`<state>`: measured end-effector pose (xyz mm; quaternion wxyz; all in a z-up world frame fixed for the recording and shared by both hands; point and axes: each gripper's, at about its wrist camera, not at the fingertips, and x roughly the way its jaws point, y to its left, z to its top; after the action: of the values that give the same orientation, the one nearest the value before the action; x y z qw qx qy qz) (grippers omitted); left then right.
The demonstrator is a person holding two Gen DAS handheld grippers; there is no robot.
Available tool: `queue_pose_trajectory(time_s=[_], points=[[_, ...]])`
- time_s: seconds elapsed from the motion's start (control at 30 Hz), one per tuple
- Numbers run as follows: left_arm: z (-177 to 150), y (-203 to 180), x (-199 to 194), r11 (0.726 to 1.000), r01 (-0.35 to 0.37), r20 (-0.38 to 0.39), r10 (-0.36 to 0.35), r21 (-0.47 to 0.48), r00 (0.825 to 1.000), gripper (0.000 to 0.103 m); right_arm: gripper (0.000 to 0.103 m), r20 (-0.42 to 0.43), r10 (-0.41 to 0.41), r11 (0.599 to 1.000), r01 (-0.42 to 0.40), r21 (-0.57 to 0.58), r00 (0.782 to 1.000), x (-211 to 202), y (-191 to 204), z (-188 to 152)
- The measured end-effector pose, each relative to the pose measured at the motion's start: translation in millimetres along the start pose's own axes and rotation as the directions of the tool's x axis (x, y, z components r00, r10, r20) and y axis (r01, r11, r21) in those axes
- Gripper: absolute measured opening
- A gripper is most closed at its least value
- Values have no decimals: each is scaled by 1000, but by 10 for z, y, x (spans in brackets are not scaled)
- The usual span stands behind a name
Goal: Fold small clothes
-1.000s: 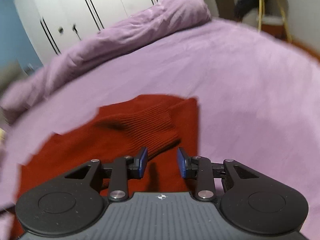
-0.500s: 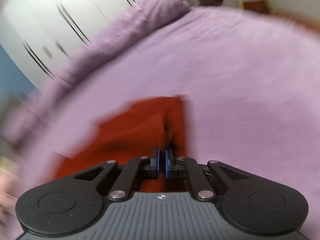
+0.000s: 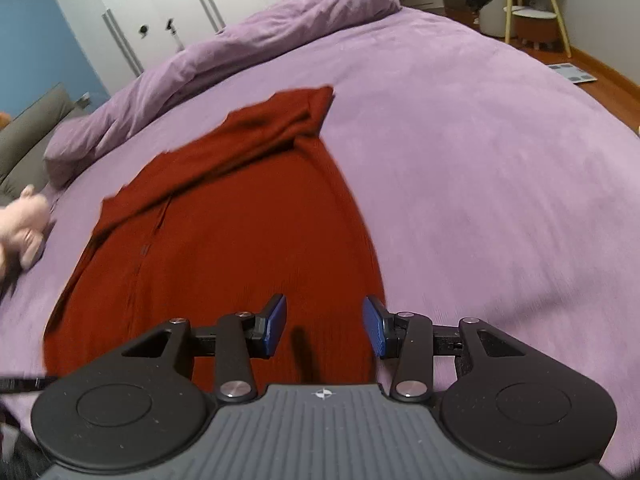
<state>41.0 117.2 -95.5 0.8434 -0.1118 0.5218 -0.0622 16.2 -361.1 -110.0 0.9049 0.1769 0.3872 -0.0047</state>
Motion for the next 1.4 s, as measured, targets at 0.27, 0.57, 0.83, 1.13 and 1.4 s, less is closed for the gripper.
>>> queue_pose_trajectory(time_s=[0.27,0.57,0.83,1.13,1.4], points=[[-18,308,87,966,173,57,-165,-191,985,62,50,-79,80,986,-67,153,994,-99,-236,-172],[177,311,222,924,294,63,-287,-245,956,17,11,-126,78,979,-52,199,989,98,-147,-220],[191,491,-123,857,431,156,-402,-284,902,16,5,-25,201,914,-178,364,979,-45,-457,-196],[77,712,16,854,384,98,-375,-352,922,34,13,-117,135,955,-98,279,984,80,-371,-175],[116,736,234,860,380,55,-385,-340,921,45,21,-127,157,947,-113,302,979,125,-381,-170]])
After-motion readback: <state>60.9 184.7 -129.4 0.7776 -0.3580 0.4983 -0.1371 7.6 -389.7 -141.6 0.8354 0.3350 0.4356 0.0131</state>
